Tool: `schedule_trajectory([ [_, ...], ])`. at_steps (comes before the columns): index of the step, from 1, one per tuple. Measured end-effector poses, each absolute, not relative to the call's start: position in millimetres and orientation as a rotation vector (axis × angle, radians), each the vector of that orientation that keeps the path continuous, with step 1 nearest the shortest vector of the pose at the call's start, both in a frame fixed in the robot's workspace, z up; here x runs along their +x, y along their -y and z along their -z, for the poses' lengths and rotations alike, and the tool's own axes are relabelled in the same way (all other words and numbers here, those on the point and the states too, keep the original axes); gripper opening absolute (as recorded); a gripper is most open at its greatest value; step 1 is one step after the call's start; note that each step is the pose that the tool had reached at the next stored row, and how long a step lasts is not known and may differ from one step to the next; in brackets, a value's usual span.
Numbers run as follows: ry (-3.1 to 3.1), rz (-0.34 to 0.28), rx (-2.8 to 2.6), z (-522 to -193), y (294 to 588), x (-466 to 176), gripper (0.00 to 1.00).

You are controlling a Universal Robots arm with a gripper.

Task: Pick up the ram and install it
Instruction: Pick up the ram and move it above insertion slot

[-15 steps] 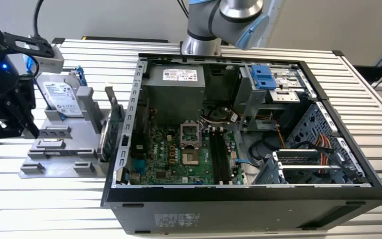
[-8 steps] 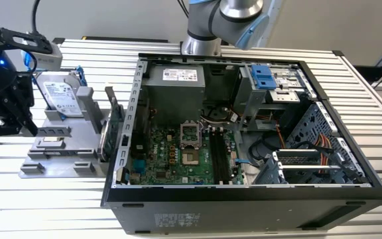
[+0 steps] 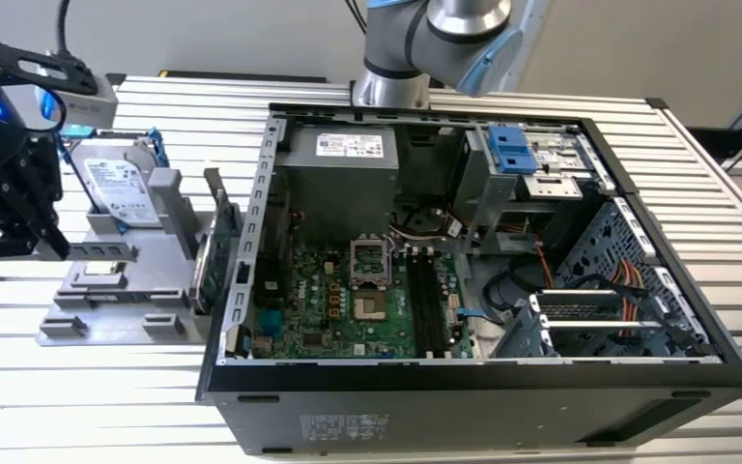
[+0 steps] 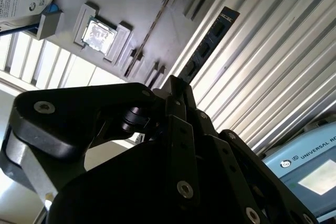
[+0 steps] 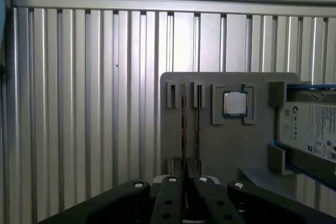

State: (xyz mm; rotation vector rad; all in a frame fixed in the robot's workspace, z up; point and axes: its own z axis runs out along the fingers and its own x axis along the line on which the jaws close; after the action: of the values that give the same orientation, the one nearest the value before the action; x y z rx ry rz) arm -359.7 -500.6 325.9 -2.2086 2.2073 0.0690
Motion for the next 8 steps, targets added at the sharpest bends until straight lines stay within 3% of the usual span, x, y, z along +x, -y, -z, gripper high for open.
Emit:
schedule_trajectory([
  [8, -2.207, -0.069, -2.209, -333.5, 500.6, -359.6, 0.0],
])
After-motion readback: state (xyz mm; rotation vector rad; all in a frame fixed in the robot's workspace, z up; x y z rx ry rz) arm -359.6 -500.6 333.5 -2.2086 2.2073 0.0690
